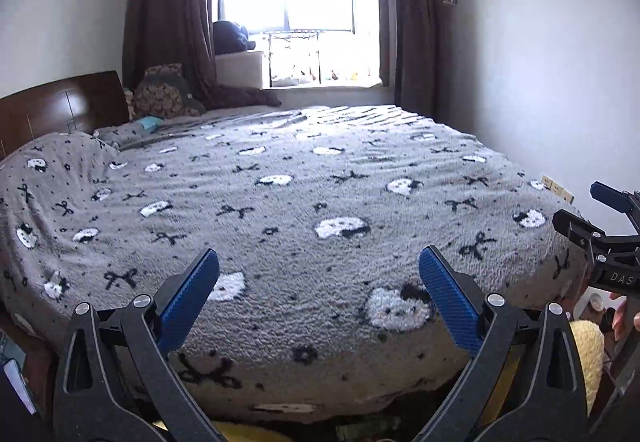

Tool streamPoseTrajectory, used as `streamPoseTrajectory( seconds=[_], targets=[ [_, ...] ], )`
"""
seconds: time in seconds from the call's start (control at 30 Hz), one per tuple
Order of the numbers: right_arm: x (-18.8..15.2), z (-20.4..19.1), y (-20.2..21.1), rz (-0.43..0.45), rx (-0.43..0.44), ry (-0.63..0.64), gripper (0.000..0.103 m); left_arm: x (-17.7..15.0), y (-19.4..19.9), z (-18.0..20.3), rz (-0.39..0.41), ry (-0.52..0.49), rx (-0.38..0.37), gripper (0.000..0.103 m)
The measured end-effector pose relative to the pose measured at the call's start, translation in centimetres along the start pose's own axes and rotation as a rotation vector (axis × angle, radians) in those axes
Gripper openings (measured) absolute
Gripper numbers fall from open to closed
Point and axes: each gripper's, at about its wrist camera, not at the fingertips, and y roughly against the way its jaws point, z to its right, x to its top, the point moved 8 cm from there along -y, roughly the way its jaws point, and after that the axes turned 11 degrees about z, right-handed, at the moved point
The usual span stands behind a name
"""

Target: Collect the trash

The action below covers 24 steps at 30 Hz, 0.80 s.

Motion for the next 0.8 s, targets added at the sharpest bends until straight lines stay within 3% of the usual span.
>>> streamPoseTrajectory(
  seconds=[0.27,0.8],
  targets=[
    [4.0,1.4,0.2,0.087,-0.036,-0.027,0.1,3.1,0.5,-0.6,0.071,0.009,0.021,0.095],
    [4.7,0.3,0.0,0.098,-0.029,-0.012,0.1,3.1,0.5,-0.8,0.084,0.012,0.016,0.095]
  ],
)
